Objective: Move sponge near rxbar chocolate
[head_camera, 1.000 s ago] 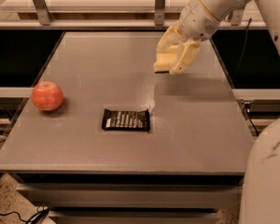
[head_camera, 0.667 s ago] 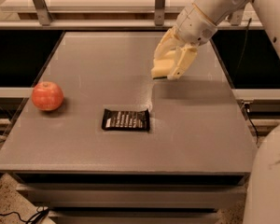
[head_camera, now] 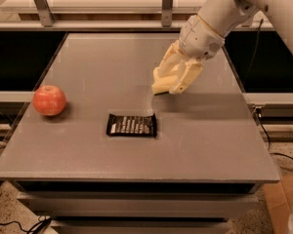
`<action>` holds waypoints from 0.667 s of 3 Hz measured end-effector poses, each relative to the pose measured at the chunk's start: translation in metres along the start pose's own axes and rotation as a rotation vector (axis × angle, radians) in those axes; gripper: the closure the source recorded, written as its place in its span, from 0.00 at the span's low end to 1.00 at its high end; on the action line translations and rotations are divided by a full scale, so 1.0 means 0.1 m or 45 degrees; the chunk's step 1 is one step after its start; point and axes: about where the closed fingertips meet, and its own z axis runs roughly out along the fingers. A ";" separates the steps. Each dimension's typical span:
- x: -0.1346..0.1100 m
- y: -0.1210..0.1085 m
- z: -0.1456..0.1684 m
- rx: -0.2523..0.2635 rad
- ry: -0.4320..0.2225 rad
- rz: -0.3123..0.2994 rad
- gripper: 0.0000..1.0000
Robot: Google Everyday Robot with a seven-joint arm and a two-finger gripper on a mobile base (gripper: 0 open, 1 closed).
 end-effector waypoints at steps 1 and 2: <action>-0.17 0.17 0.03 -0.023 -0.009 -0.041 1.00; -0.34 0.25 0.07 -0.032 -0.031 -0.092 1.00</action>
Offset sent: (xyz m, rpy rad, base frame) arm -0.0772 0.0149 0.0144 0.0011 0.0346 0.1667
